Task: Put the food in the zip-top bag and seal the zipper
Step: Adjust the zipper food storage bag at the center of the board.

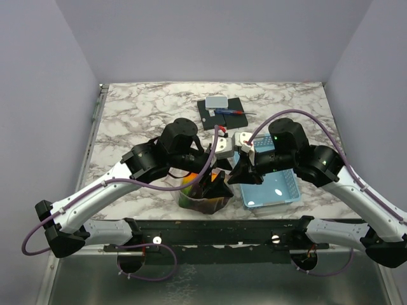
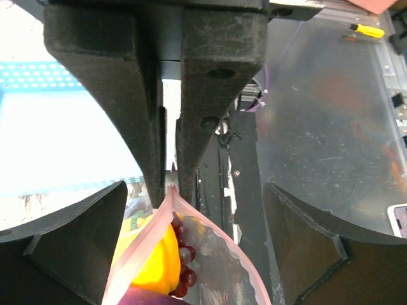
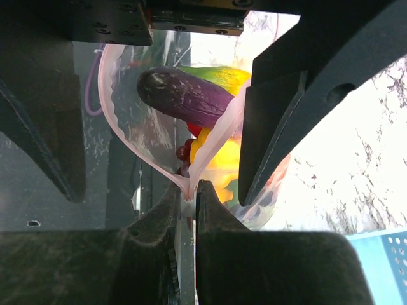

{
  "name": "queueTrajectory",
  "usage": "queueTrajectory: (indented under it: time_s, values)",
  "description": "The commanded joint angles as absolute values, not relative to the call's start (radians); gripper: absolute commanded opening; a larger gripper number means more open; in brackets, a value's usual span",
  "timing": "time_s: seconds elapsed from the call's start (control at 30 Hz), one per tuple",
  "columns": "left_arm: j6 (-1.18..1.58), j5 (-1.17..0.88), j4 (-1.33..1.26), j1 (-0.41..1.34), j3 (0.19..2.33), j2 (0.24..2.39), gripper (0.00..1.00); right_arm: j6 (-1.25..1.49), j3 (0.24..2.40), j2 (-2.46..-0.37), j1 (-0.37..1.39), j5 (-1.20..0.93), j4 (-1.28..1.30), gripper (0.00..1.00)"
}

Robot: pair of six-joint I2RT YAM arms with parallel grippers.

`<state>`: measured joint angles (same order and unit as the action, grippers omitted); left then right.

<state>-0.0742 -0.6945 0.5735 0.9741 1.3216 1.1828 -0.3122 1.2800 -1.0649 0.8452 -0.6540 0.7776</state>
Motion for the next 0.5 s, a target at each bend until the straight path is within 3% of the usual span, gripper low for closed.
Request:
queueTrajectory:
  time_s: [0.0,0.47]
  values:
    - [-0.078,-0.550,0.681,0.998,1.306,1.195,0.87,-0.279,1.276,-1.041,0.853,-0.630,0.713,0.00]
    - [-0.069,-0.356,0.785,1.015,1.351,1.183,0.84,-0.241,1.280,-1.048,0.853,-0.582,0.726,0.01]
